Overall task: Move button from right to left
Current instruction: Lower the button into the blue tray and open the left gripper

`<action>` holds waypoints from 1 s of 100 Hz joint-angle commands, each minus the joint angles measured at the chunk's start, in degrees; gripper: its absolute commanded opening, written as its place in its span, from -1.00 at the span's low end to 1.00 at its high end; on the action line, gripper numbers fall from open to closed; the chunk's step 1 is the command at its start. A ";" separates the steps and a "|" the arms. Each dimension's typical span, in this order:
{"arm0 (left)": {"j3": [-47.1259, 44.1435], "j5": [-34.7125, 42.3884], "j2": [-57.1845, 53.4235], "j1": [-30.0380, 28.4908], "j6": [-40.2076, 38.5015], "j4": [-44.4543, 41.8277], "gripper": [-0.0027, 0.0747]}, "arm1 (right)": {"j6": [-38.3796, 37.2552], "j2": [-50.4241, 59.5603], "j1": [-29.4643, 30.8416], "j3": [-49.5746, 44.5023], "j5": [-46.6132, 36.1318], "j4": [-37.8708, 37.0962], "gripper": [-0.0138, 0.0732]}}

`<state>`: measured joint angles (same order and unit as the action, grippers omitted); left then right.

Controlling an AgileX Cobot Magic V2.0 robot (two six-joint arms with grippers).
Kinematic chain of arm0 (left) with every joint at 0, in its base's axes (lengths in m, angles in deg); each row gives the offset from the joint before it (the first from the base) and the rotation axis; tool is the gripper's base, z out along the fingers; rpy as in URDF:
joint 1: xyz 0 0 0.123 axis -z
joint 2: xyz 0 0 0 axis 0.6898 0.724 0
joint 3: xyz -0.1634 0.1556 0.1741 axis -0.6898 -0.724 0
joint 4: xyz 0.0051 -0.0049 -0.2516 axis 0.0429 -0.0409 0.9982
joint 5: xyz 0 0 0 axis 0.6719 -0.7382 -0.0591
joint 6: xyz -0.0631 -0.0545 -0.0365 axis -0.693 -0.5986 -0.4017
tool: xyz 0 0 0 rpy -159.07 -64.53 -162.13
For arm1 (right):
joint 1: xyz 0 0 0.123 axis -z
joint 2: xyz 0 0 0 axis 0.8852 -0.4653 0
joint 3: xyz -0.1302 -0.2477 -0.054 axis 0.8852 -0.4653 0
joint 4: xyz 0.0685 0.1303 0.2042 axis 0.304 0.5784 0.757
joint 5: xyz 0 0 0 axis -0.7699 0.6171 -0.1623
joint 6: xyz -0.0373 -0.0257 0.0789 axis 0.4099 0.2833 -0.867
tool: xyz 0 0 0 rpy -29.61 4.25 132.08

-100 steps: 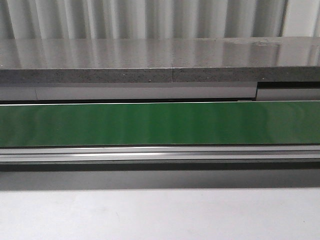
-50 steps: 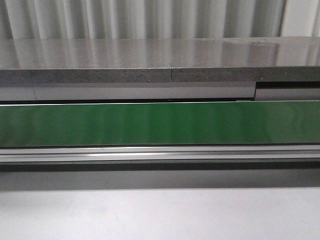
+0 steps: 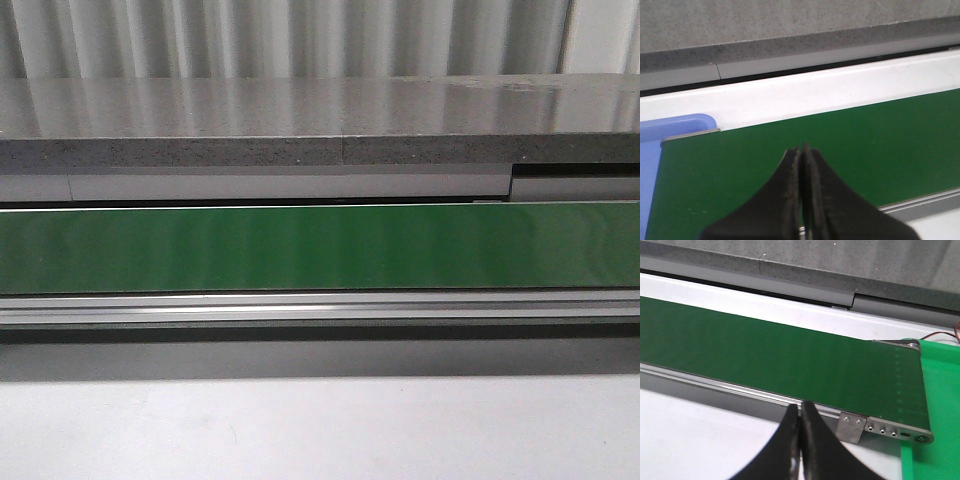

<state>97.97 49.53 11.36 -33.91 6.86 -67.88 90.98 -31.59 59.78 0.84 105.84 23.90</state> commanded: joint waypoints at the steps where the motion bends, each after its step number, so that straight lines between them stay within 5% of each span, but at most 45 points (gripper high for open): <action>1: 0.39 4.51 -3.75 0.48 -0.58 1.18 -0.98 | 0.34 -0.52 -0.03 1.41 -4.67 0.50 -0.83; 59: -5.28 9.92 -13.02 0.38 -0.58 -0.36 -0.98 | 0.34 -0.52 -0.03 1.41 -4.67 0.50 -0.83; 77: -10.12 13.76 -18.77 -1.77 -21.97 -21.08 -0.98 | 0.34 -0.52 -0.03 1.41 -4.67 0.50 -0.83; 100: -17.71 14.10 -26.85 -4.33 -22.10 -22.43 -0.98 | 0.34 -0.52 -0.03 1.41 -4.67 0.50 -0.83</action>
<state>81.51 58.39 -13.01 -37.60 -14.01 -89.62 90.98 -31.59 59.78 0.84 105.84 23.90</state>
